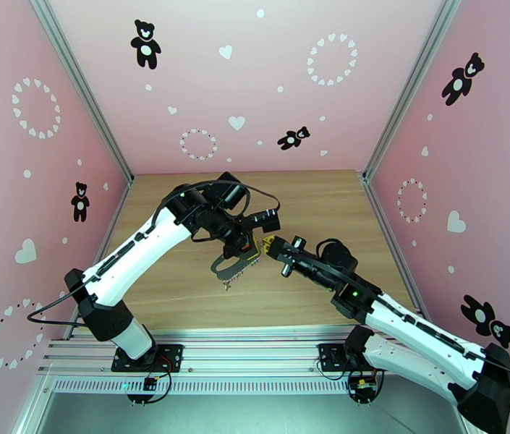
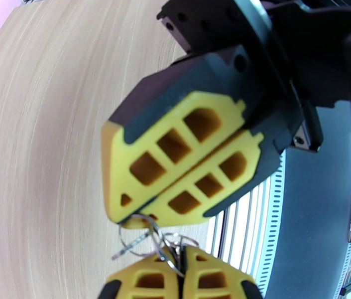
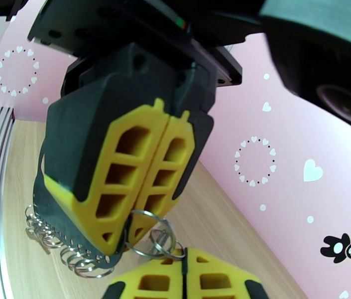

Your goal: Remove the keys from the keyring

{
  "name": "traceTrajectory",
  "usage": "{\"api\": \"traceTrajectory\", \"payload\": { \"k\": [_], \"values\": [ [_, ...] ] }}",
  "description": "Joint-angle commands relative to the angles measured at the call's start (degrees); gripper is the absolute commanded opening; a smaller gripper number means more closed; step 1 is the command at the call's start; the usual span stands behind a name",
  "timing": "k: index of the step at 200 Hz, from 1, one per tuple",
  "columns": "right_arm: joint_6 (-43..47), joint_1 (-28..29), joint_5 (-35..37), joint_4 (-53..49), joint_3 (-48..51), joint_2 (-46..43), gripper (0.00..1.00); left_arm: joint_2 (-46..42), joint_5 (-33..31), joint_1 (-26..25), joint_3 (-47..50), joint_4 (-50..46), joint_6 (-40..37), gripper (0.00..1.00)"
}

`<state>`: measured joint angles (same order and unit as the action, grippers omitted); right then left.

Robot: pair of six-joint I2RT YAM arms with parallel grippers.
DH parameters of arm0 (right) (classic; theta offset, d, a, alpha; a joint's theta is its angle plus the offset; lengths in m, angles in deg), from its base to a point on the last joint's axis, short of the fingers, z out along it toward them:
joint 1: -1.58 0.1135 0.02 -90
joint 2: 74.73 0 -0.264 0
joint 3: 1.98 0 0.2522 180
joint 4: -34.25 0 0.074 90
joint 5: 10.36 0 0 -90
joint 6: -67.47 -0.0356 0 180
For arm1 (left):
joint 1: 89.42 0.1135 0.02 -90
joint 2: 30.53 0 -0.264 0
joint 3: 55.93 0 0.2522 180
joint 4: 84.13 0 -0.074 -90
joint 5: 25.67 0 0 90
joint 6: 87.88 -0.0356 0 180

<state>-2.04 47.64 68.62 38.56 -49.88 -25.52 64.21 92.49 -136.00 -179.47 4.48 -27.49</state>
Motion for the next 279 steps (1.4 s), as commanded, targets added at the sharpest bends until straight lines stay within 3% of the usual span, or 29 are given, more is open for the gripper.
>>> {"api": "traceTrajectory", "payload": {
  "k": [1, 93, 148, 161, 196, 229, 279],
  "values": [
    [1.0, 0.2, 0.9, -0.7, -3.2, -1.2, 0.0, 0.0, 2.1, -0.1, -1.0, -0.9, -0.8, 0.0],
    [4.5, 0.3, -3.5, -13.9, -11.2, -1.1, 0.0, -0.9, 3.4, -0.2, 0.6, 0.0, -1.9, 0.0],
    [3.1, 0.2, -0.4, -18.1, -10.0, -5.9, 0.0, -3.4, 3.5, 0.0, 3.1, 1.9, -3.1, 0.0],
    [1.2, 0.2, 1.0, -19.0, -9.3, -7.1, 0.18, -3.2, 3.1, 0.0, 2.9, 1.1, -3.2, 0.0],
    [-2.7, 0.2, -2.3, -19.2, -5.9, -8.1, 0.34, -3.8, 2.6, 0.0, 2.7, 1.7, -3.4, 0.0],
    [-6.0, 0.2, -4.7, -16.8, -3.6, -7.6, 0.45, -3.1, 2.2, 0.0, 1.7, 1.3, -3.2, 0.0],
    [-6.0, 0.2, -4.1, -13.6, -1.9, -5.5, 0.5, -2.3, 2.5, 0.0, 0.5, 1.1, -3.2, 0.0]
  ]
}}
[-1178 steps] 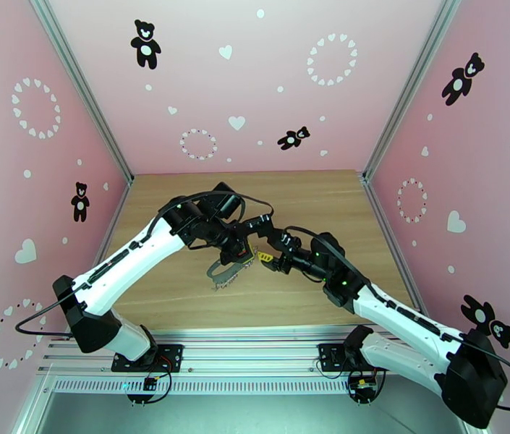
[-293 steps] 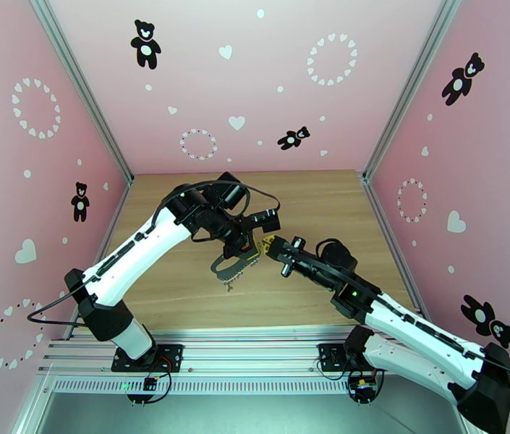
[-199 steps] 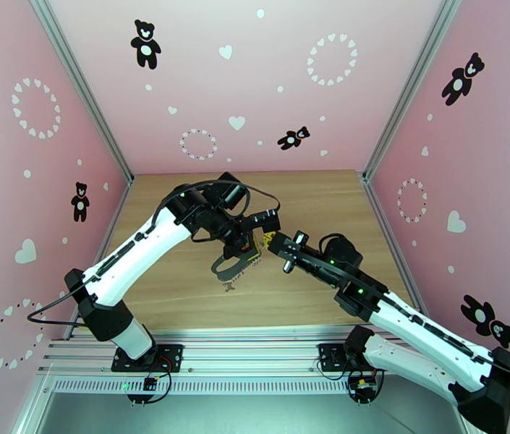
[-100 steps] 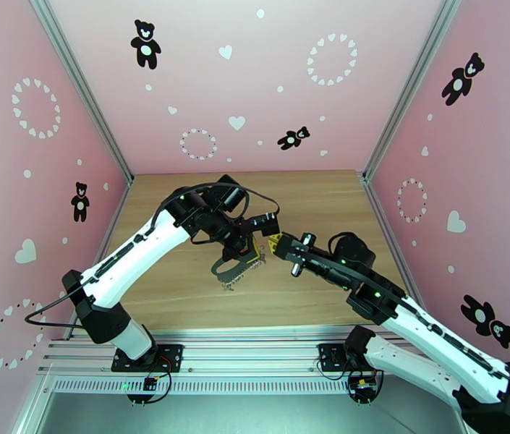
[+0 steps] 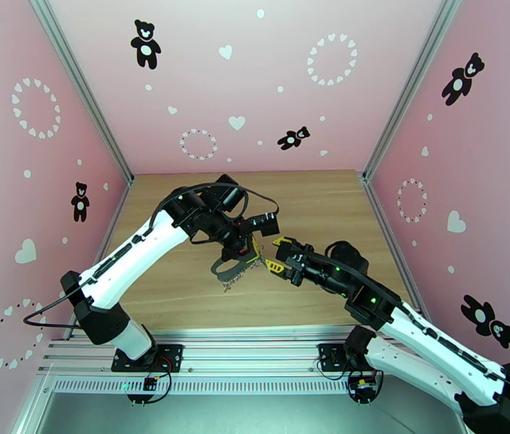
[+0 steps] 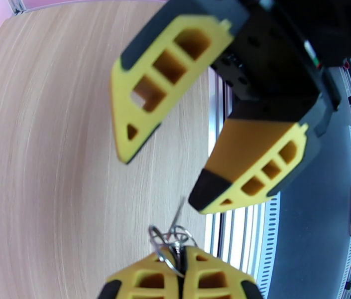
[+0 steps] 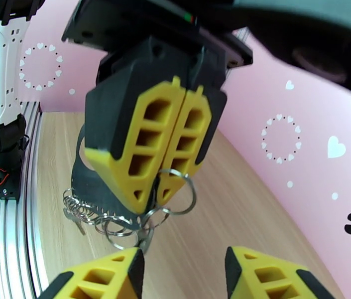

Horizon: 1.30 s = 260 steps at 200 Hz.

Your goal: Remove the keys from the keyring

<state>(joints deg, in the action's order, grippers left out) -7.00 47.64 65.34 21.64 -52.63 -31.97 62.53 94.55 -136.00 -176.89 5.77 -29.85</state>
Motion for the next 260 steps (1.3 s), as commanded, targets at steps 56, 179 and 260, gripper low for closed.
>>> {"api": "traceTrajectory", "payload": {
  "k": [56, 179, 260],
  "values": [
    [-1.0, 0.2, -2.3, 6.5, 1.0, 3.4, 0.57, 0.1, 0.4, 0.0, -3.2, -0.6, -0.8, 0.0],
    [4.9, 0.2, 5.1, 15.0, -0.2, 6.4, 0.49, 0.9, 0.5, 0.0, -3.5, -0.9, -0.6, 0.0],
    [7.7, 0.2, 4.8, 14.9, -1.0, 5.0, 0.47, 1.4, 0.4, 0.0, -4.2, -1.2, -0.6, 0.0]
  ]
}}
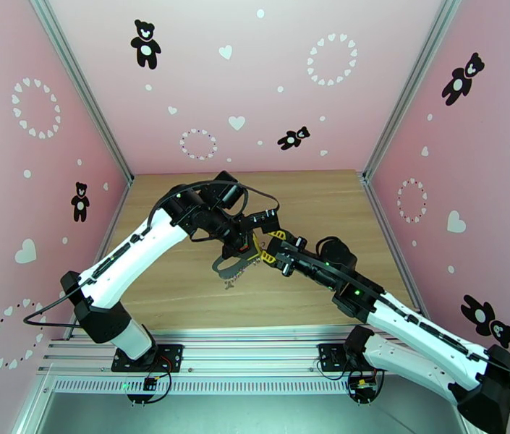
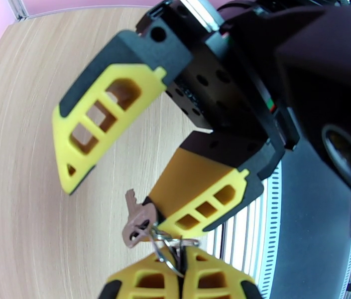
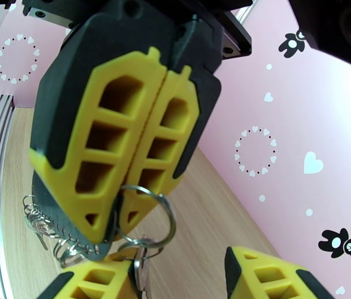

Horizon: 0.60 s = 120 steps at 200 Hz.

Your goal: Remove the keys from the keyring

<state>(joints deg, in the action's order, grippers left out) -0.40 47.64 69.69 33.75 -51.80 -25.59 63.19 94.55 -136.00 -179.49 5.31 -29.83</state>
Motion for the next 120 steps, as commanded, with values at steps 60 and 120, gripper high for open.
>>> {"api": "traceTrajectory", "payload": {
  "k": [60, 120],
  "values": [
    [1.7, 0.2, -0.1, 1.9, -2.9, -1.9, 0.42, 0.6, 0.2, -0.1, -1.7, -0.7, -0.7, 0.0],
    [1.0, 0.1, -2.1, 2.0, -3.3, -0.4, 0.35, 0.6, 0.4, -0.1, -1.9, -0.8, -0.8, 0.0]
  ]
}}
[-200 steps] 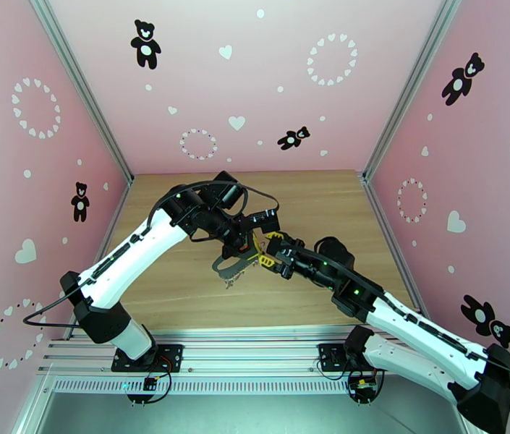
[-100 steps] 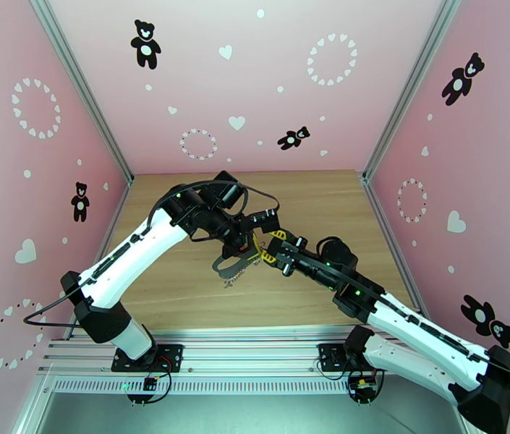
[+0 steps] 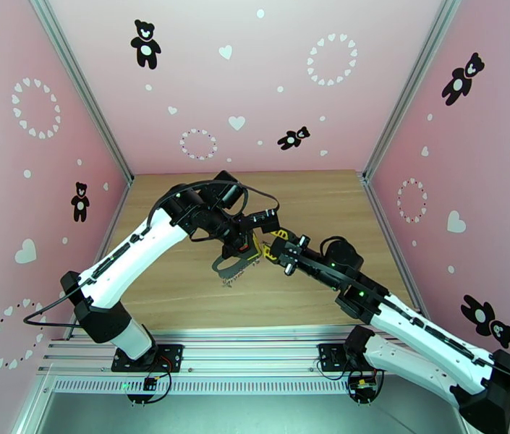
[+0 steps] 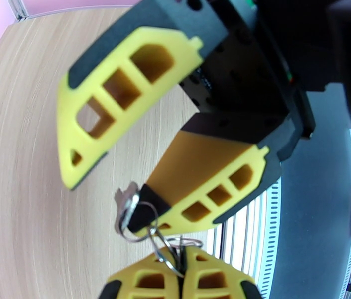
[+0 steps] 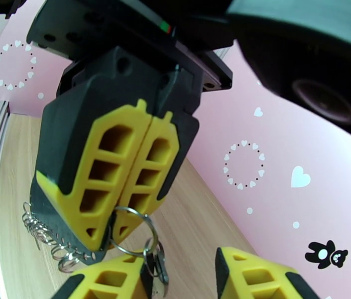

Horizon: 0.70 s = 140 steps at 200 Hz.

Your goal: Remove the keys from the keyring

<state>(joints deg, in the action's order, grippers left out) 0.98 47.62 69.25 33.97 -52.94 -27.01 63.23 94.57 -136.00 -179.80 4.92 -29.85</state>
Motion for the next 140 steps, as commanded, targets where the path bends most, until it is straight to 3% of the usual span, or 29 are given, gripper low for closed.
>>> {"api": "traceTrajectory", "payload": {
  "k": [1, 140],
  "values": [
    [-0.4, 0.2, -1.6, 1.8, -2.2, 1.1, 0.35, 0.6, 0.4, -0.1, -1.6, -0.4, -0.7, 0.0],
    [2.6, 0.2, -1.7, -2.8, -4.9, 0.1, 0.03, 0.2, 0.3, -0.1, -1.2, -0.3, -1.0, 0.0]
  ]
}}
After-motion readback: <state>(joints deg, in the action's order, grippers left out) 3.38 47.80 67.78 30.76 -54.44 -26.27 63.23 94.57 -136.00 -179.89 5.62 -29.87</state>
